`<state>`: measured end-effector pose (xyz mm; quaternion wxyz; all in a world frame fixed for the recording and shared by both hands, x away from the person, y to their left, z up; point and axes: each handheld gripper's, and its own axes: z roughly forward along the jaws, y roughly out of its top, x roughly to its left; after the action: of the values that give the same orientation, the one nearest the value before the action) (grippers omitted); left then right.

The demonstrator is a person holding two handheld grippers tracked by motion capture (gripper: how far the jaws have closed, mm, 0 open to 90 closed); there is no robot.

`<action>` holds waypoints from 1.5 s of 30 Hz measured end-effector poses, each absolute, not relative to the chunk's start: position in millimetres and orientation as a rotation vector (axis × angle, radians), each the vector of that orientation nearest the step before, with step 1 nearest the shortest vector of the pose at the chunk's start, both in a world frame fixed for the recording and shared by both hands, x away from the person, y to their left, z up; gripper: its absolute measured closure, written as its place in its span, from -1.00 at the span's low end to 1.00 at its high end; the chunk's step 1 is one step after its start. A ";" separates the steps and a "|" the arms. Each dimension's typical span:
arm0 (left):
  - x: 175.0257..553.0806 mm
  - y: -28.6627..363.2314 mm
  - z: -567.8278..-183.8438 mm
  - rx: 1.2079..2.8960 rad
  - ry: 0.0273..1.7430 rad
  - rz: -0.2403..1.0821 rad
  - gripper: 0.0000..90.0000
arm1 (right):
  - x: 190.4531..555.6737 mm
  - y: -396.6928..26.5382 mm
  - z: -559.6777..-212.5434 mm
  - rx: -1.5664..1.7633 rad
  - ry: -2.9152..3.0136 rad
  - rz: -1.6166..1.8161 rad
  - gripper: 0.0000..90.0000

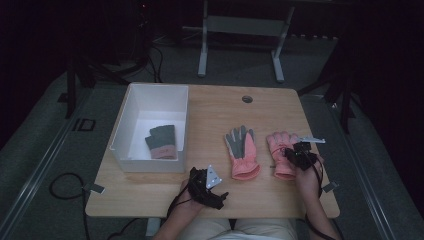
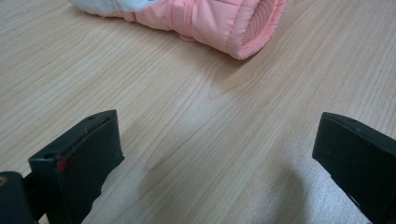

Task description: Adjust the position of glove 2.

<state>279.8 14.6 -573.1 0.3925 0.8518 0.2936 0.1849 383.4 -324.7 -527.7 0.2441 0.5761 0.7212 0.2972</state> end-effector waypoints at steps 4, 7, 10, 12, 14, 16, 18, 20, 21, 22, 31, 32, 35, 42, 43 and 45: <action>280.5 14.8 -573.0 2.160 0.745 0.465 -0.98 | 384.0 -329.3 -519.6 1.520 2.012 0.847 0.62; 280.6 14.6 -573.4 2.161 0.742 0.469 -0.98 | 388.0 -335.1 -516.0 1.429 2.091 0.849 0.52; 280.9 14.6 -573.0 2.160 0.738 0.468 -0.98 | 388.6 -337.5 -515.0 1.383 2.137 0.817 0.43; 281.1 14.6 -573.5 2.161 0.741 0.469 -0.98 | 387.1 -338.1 -517.1 1.372 2.142 0.797 0.38; 281.2 14.7 -573.4 2.161 0.742 0.465 -0.98 | 385.7 -337.4 -520.9 1.364 2.142 0.784 0.37; 281.2 14.4 -573.0 2.159 0.740 0.464 -0.98 | 384.3 -336.2 -525.4 1.360 2.134 0.779 0.36; 280.9 14.2 -573.5 2.162 0.741 0.466 -0.98 | 383.8 -334.4 -528.4 1.352 2.126 0.767 0.36; 280.6 14.2 -573.3 2.164 0.739 0.466 -0.98 | 384.1 -332.6 -531.0 1.342 2.124 0.750 0.36; 280.5 14.1 -572.9 2.162 0.738 0.465 -0.98 | 384.0 -331.6 -532.4 1.344 2.117 0.745 0.37; 280.4 14.1 -572.7 2.162 0.738 0.464 -0.98 | 383.8 -331.1 -533.6 1.343 2.112 0.742 0.39; 280.3 14.0 -573.6 2.170 0.734 0.461 -0.98 | 383.7 -327.5 -538.3 1.396 2.069 0.764 0.82; 280.4 14.2 -573.3 2.168 0.735 0.462 -0.98 | 384.0 -327.5 -537.6 1.397 2.070 0.763 0.84; 281.0 14.3 -573.6 2.164 0.739 0.461 -0.98 | 385.4 -329.9 -533.3 1.424 2.082 0.793 0.89; 281.2 14.3 -573.7 2.168 0.738 0.460 -0.98 | 383.5 -330.2 -516.9 1.444 2.086 0.825 0.94; 281.1 14.4 -573.4 2.166 0.737 0.460 -0.98 | 382.7 -329.5 -513.9 1.440 2.083 0.831 0.94; 281.1 14.3 -572.9 2.164 0.734 0.459 -0.98 | 380.4 -328.1 -504.3 1.424 2.073 0.855 0.94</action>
<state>281.1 14.3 -572.9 0.3943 0.8533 0.2894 0.1809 380.4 -328.1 -504.3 0.2404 0.5205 0.7574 0.3124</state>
